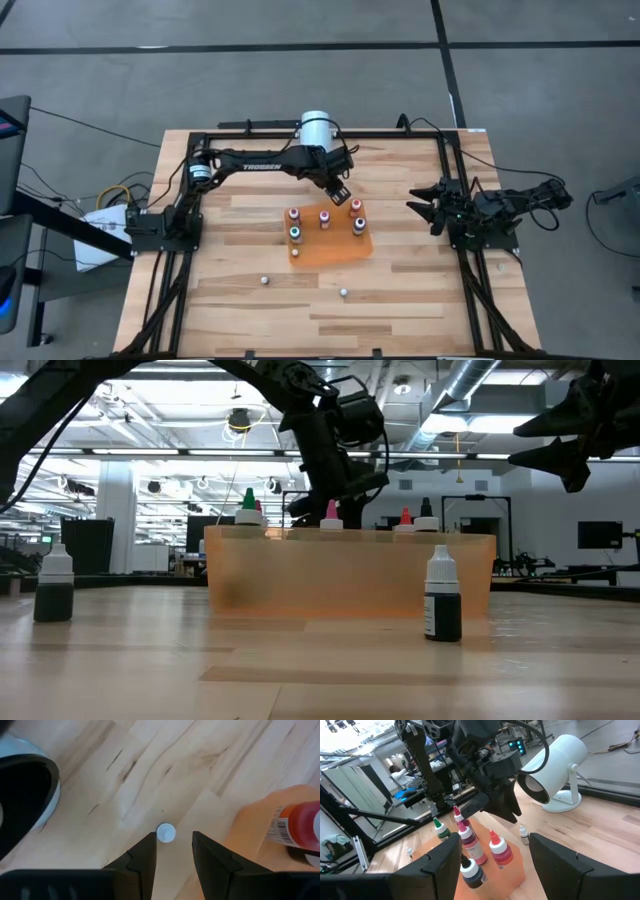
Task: Pick & Place food coloring
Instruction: Put the small brown food coloring bottle into the orange container
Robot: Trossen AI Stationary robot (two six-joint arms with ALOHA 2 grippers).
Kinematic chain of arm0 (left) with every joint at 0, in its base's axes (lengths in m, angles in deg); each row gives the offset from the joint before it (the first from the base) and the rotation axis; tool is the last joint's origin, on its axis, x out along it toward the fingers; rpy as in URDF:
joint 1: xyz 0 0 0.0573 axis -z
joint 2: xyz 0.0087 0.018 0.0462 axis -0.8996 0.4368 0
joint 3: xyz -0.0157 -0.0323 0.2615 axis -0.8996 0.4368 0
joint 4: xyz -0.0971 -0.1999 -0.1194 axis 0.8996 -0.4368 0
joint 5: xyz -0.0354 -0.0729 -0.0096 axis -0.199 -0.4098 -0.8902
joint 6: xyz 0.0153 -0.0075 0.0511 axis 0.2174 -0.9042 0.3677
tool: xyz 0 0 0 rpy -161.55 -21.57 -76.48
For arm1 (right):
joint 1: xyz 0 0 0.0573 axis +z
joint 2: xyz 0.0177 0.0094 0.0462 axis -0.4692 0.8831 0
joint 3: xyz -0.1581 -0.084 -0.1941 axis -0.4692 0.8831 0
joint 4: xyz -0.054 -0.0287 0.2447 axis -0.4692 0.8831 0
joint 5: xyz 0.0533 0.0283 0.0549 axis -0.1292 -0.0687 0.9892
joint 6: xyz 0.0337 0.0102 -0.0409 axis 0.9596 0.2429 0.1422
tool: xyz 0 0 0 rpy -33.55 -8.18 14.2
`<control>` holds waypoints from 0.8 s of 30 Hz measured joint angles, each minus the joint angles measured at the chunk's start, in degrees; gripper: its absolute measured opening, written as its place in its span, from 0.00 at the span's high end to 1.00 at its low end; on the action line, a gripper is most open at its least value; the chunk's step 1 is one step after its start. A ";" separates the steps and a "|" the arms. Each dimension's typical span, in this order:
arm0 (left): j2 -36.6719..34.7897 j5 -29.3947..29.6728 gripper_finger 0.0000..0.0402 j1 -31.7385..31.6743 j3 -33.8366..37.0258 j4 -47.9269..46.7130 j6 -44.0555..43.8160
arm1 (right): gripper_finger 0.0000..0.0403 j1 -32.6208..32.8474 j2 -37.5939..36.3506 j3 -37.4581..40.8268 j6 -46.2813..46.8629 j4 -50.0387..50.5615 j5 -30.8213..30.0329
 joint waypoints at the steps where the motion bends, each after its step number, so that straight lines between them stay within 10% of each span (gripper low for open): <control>1: 0.00 0.43 0.71 0.00 0.00 0.01 -0.01 | 0.45 0.02 -0.01 0.00 0.00 0.00 0.02; 24: 4.07 2.24 0.71 0.37 0.03 -0.82 -9.13 | 0.45 0.00 -0.02 0.00 0.00 -0.04 0.11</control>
